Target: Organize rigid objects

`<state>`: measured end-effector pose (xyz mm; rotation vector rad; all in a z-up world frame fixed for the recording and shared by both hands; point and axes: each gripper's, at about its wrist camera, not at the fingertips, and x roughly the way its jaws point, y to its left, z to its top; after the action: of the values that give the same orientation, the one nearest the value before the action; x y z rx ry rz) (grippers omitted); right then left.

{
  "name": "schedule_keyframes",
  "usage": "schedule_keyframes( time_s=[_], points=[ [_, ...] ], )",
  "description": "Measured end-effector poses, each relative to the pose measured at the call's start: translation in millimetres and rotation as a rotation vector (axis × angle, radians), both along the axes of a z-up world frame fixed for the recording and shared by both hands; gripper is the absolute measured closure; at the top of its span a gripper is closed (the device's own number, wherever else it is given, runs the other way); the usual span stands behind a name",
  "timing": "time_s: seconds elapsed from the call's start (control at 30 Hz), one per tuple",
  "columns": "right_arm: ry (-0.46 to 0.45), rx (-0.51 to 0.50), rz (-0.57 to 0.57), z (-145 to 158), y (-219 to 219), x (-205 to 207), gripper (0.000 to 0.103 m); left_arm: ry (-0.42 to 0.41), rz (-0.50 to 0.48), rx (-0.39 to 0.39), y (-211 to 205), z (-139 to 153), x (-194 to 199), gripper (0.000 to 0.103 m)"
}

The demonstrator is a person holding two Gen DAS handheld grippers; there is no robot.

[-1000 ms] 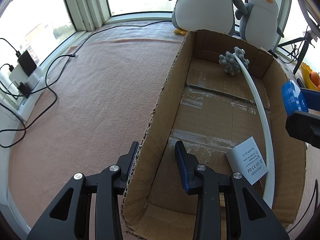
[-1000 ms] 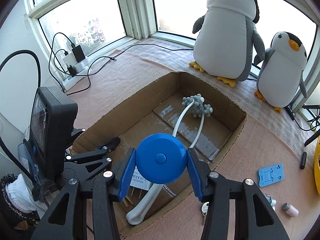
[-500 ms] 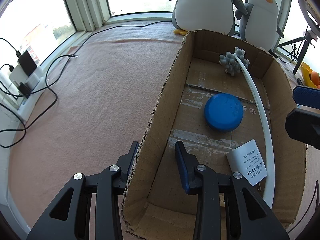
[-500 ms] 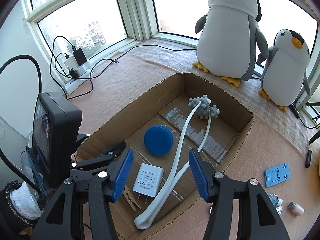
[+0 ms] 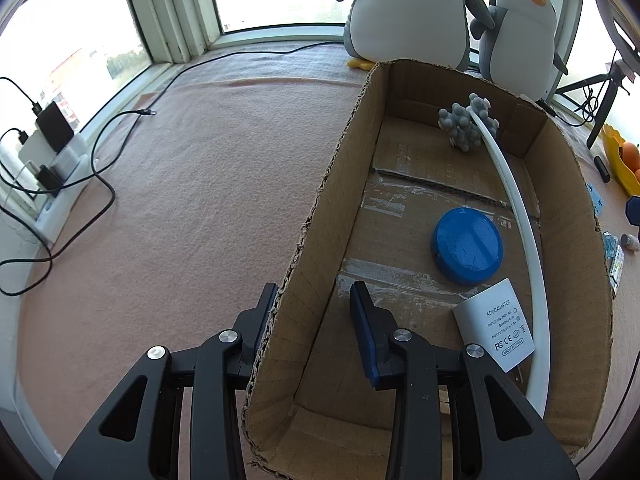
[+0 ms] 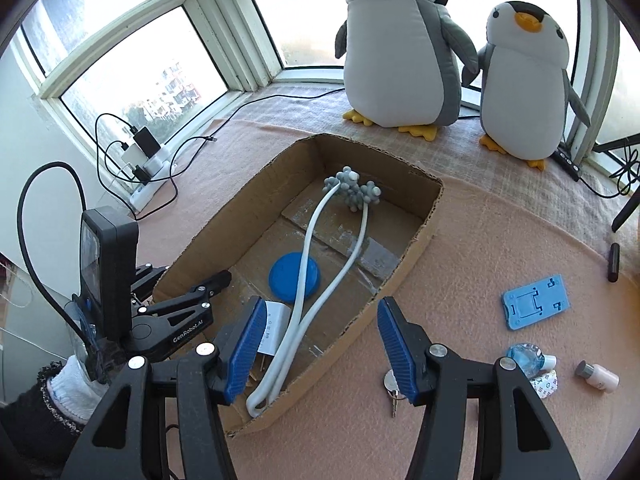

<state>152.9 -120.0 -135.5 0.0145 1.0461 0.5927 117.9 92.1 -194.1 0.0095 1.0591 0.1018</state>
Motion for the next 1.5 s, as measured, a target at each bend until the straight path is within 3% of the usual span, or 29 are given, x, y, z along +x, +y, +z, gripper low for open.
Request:
schedule_keyframes(
  time_s=[0.27,0.43,0.57,0.8,0.93,1.17,1.5],
  points=[
    [0.117,0.06,-0.087,-25.8,-59.5,4.3,0.049,-0.002,0.001,0.002,-0.5,0.0,1.1,0.068],
    [0.201,0.121,-0.098,-47.8,-77.8,4.6,0.049,-0.001,0.002,0.002,-0.7,-0.2,1.3,0.068],
    [0.23,0.11,-0.104,-63.7,-79.1,2.8,0.05,-0.002,0.002,0.003,-0.5,-0.2,1.4,0.068],
    [0.288,0.17,-0.112,-81.6,-75.4,6.6,0.061,-0.001,0.003,0.001,-0.5,-0.8,1.0,0.068],
    [0.305,0.153,-0.133,-88.5,-75.2,9.9,0.07,-0.002,0.003,0.003,-0.4,-1.3,0.5,0.068],
    [0.329,0.162,-0.136,-92.6,-73.3,11.8,0.076,-0.003,0.002,0.005,-0.4,-1.4,0.2,0.068],
    [0.329,0.148,-0.146,-91.8,-66.3,12.9,0.097,-0.003,0.002,0.005,-0.3,-1.6,0.0,0.068]
  ],
)
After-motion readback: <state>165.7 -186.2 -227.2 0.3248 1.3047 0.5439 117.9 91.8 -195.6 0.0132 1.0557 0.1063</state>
